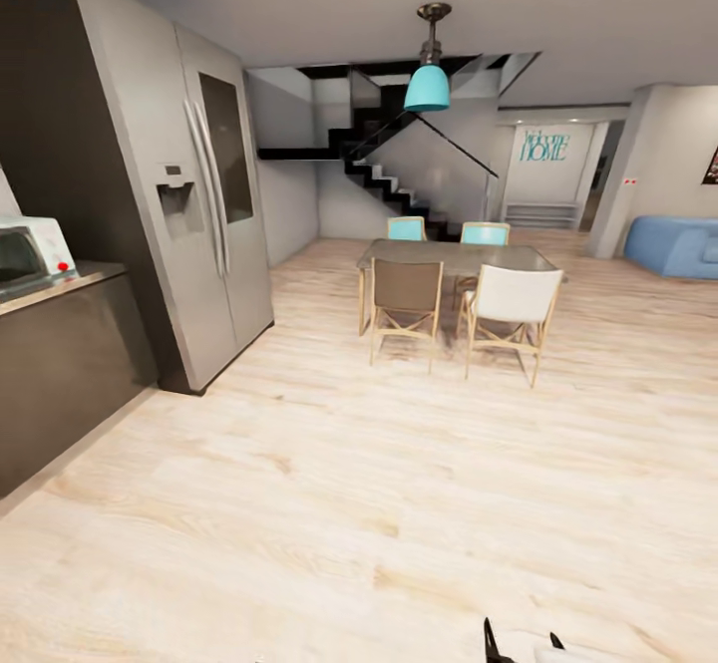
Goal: Put the three can of soda from the living room inside the tash can in the kitchen.
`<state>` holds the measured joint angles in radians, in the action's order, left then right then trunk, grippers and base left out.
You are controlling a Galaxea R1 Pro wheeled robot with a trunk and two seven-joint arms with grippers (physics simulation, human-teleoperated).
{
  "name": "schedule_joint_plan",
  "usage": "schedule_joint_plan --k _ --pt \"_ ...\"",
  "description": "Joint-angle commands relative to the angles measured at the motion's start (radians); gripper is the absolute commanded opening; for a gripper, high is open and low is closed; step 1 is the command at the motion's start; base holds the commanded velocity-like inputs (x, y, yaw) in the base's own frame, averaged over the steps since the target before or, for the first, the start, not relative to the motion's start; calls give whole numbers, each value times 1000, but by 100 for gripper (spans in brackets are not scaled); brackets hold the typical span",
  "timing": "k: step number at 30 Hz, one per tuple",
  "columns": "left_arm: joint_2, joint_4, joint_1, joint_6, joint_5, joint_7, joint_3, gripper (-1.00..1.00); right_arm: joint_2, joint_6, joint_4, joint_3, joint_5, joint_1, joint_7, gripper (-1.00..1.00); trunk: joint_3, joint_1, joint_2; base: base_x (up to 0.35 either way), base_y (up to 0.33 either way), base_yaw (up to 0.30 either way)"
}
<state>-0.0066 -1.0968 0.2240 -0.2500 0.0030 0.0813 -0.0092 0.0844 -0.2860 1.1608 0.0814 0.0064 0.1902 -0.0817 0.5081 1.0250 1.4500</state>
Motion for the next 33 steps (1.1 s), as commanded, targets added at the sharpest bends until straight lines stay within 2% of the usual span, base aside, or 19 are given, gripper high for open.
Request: schedule_joint_plan --k 1,9,27,32,33 --pt "0 0 0 0 0 0 0 100 2 0 0 -4 0 0 -8 100 0 0 0 0 0 254" --pt "-1 2 0 0 0 0 0 100 9 -1 -2 -16 1 0 -36 100 0 0 0 0 0 259" --pt "0 3 0 0 0 0 0 100 9 -2 -10 -18 3 0 -38 100 -1 0 0 0 0 261" --pt "0 3 0 0 0 0 0 100 5 -3 -10 -19 6 0 -37 100 -2 0 0 0 0 246" --pt "0 3 0 0 0 0 1 100 -7 -4 -10 -20 7 0 -32 100 -2 0 0 0 0 134"
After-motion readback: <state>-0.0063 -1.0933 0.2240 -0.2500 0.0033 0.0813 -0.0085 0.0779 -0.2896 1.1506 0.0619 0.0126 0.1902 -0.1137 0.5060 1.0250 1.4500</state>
